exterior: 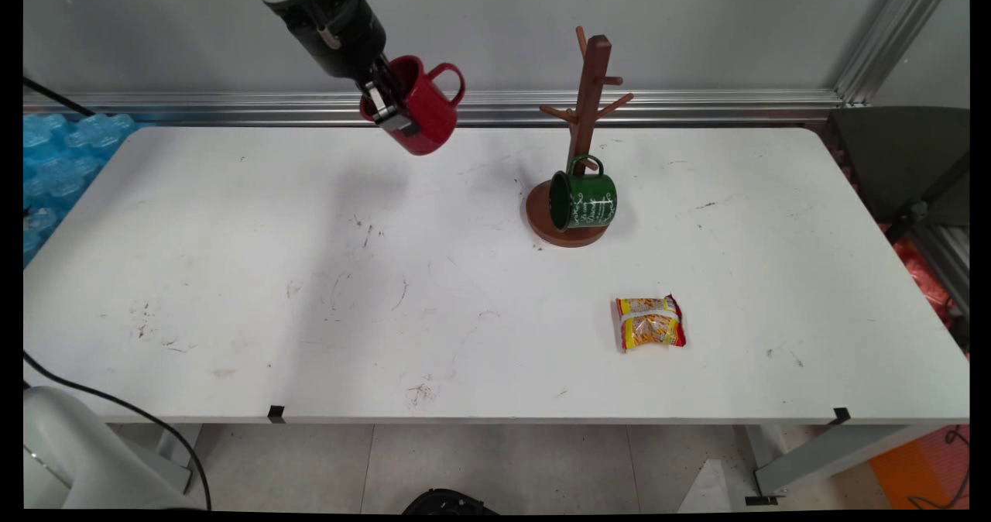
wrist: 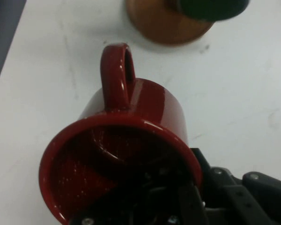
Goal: Place the picked object on the table
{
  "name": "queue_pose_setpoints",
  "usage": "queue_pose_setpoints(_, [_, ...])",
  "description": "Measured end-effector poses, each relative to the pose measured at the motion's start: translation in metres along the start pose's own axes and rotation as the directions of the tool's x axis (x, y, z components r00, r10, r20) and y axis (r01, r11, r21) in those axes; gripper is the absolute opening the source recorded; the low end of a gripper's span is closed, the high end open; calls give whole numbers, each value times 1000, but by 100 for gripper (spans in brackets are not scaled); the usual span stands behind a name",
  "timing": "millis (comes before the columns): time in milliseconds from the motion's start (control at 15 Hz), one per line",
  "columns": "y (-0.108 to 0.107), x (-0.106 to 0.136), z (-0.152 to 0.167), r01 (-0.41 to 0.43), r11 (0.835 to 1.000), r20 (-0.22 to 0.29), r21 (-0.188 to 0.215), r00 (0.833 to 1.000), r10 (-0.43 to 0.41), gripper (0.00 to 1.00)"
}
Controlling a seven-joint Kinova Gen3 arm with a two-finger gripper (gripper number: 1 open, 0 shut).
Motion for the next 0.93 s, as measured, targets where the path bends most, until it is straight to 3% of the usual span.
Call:
queue_pose_setpoints(333, [-13, -6, 33, -19, 999, 86, 27, 996, 16, 0])
queue_pose_setpoints(933, [-22, -21, 91, -59, 998, 235, 18, 970, 53, 0])
